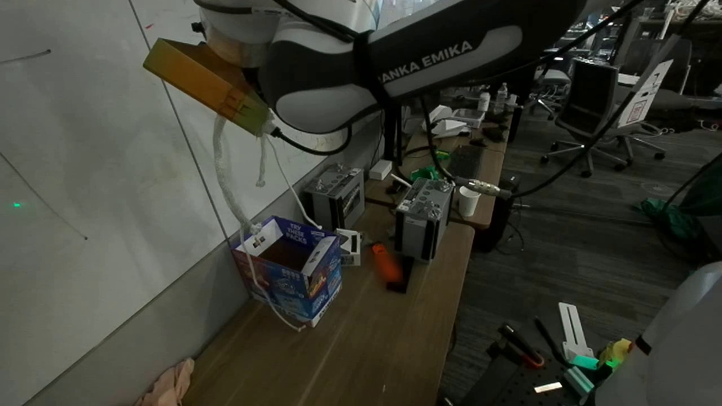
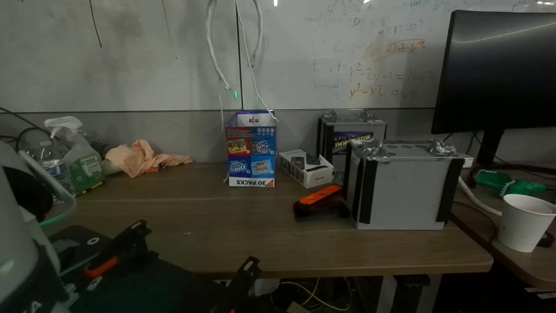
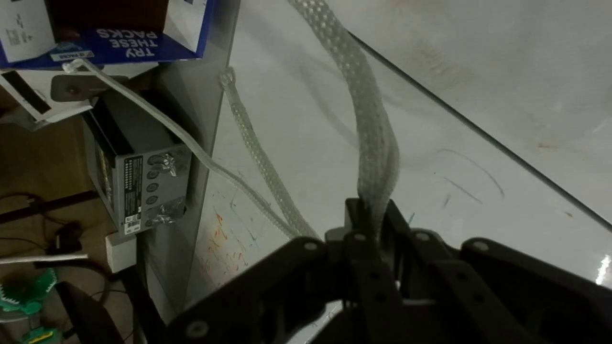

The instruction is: Put the ropes in the box

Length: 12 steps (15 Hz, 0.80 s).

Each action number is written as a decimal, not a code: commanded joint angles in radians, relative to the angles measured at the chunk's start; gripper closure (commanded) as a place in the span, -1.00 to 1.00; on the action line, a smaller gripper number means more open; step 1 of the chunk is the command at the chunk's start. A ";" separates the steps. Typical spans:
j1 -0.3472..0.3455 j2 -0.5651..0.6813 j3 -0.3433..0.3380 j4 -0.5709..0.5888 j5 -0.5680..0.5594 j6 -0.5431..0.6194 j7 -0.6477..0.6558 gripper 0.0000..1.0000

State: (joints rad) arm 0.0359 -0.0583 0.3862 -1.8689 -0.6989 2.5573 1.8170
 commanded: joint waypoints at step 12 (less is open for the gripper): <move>0.141 -0.033 -0.062 0.062 0.002 -0.095 0.007 0.92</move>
State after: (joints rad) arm 0.1640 -0.0768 0.3436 -1.8305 -0.6829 2.4945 1.8161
